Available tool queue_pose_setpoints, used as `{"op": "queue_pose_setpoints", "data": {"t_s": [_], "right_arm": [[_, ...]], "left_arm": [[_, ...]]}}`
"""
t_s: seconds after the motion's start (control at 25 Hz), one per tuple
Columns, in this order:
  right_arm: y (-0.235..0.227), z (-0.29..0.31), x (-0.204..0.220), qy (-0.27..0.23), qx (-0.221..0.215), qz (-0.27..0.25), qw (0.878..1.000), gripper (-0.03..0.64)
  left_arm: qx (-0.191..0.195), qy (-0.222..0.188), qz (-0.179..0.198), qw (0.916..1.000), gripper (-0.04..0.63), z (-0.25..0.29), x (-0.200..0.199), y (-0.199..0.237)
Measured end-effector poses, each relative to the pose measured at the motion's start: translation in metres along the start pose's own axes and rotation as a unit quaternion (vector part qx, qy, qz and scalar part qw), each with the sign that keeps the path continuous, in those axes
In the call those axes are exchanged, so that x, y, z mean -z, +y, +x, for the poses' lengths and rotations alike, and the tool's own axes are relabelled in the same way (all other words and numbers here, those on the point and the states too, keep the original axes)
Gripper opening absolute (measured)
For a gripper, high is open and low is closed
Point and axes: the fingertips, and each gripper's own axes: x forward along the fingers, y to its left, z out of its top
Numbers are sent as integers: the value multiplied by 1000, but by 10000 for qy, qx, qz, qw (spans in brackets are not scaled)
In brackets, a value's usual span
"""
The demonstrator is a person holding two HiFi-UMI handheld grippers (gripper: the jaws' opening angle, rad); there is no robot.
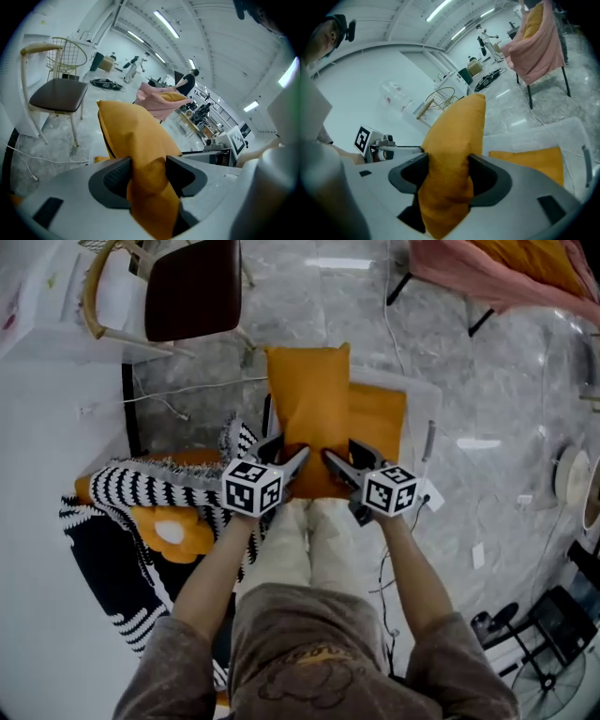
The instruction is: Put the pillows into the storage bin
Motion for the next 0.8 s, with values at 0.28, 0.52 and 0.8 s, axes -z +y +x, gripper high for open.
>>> {"op": "queue_pose_setpoints", "data": {"t_s": [0.28,0.52,0.8], "right_arm": [[-62,50,48,84,166,216,9996,284],[-93,70,68,189,475,134,9986,331],[-88,77,66,449,531,-409,9967,393]], "left_arm": [[106,310,125,9994,229,58,49,53],[-185,350,234,9989,261,80,67,83],[-606,212,-33,9979,336,70,73,96]]}}
